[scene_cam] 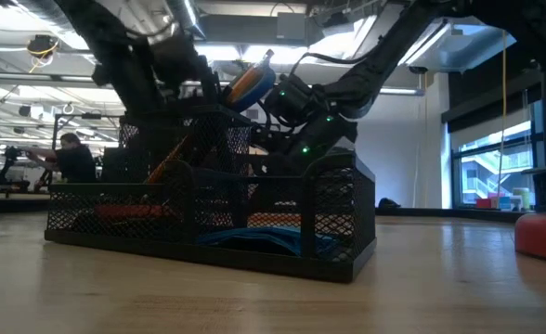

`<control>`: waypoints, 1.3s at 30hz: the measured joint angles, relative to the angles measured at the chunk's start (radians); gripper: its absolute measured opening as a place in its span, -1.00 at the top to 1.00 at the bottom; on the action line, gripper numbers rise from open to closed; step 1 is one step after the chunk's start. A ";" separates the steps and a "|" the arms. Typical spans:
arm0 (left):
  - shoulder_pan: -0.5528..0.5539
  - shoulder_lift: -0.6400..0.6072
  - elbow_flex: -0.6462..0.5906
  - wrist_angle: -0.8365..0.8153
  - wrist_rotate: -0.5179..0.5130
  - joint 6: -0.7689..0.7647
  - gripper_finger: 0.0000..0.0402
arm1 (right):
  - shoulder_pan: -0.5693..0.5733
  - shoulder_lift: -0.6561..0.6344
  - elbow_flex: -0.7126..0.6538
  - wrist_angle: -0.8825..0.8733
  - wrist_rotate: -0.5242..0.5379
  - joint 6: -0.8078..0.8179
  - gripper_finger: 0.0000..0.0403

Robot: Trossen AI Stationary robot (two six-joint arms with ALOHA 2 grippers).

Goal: Pick and place office supplies into organizer
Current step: Put the orange pencil into the desk organizer

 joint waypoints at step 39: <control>0.176 0.166 -0.428 0.850 0.300 -0.150 0.23 | 0.000 0.002 -0.002 0.019 0.001 0.014 0.99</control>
